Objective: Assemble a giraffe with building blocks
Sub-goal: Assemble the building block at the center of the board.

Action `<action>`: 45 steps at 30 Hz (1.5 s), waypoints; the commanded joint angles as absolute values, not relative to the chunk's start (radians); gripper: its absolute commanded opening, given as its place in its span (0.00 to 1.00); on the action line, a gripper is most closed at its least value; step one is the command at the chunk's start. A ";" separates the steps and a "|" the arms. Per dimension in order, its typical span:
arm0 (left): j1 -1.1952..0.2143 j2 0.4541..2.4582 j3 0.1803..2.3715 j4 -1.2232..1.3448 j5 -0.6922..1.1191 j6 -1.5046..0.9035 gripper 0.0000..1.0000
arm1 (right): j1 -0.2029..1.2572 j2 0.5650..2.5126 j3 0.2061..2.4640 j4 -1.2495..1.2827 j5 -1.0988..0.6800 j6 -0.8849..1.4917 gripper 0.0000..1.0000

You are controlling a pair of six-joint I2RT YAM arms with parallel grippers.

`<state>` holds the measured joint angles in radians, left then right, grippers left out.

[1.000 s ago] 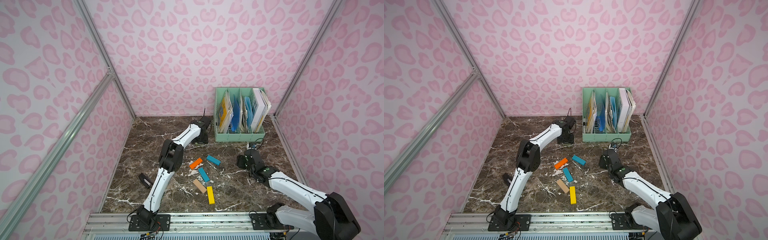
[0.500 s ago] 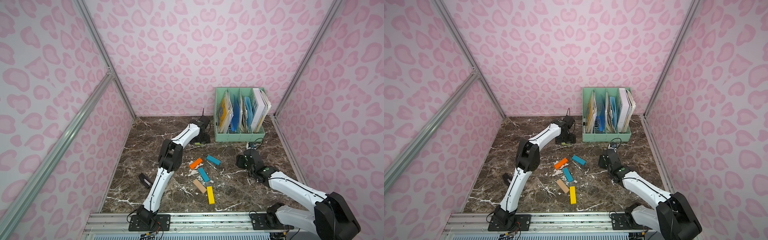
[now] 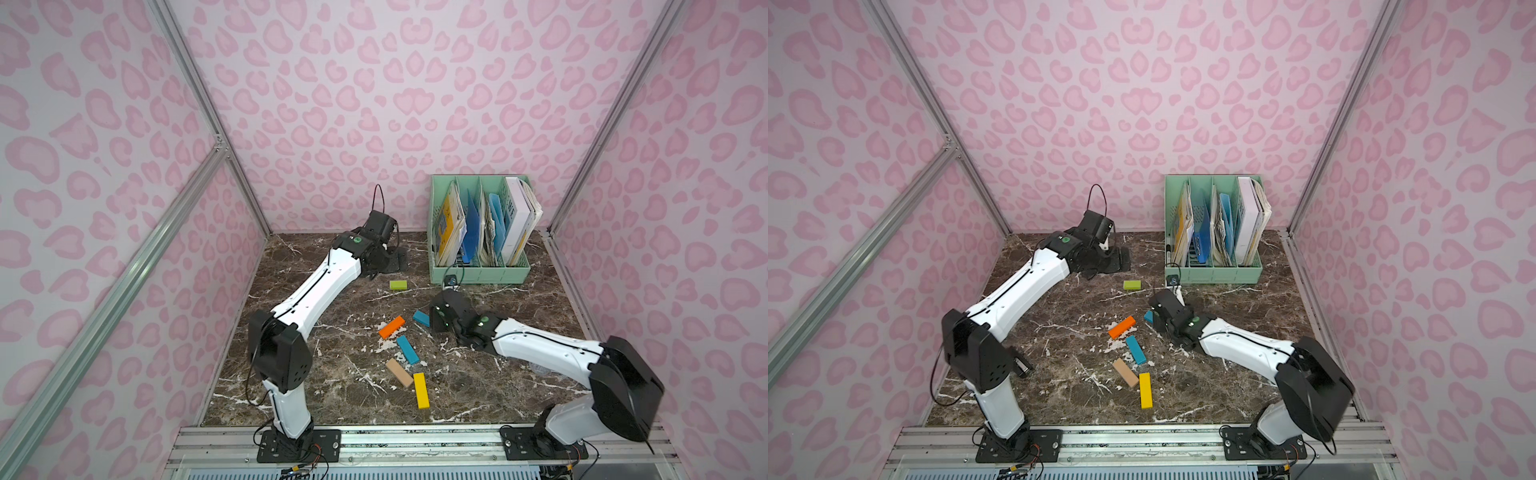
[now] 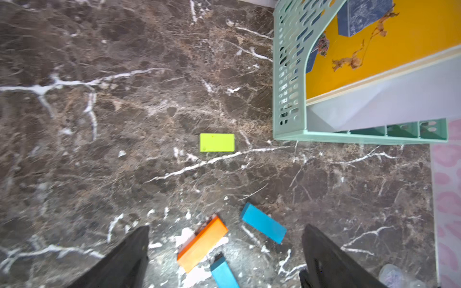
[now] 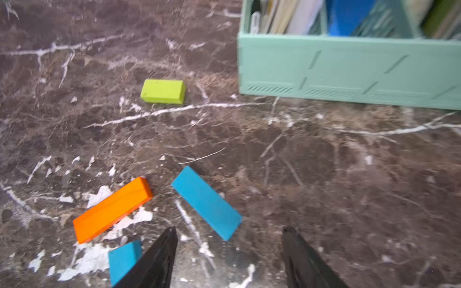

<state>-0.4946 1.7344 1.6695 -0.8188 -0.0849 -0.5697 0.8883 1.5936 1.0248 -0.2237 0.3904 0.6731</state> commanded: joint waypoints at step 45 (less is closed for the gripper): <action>-0.114 1.480 1.240 -0.715 0.101 -0.414 0.98 | 0.917 2.357 1.949 -0.953 0.029 1.405 0.45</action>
<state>-0.1150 1.4780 1.2335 -0.7071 0.0956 -0.4175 0.9234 2.3383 1.9385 -0.9409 -0.0082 1.4345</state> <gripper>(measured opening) 0.979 0.496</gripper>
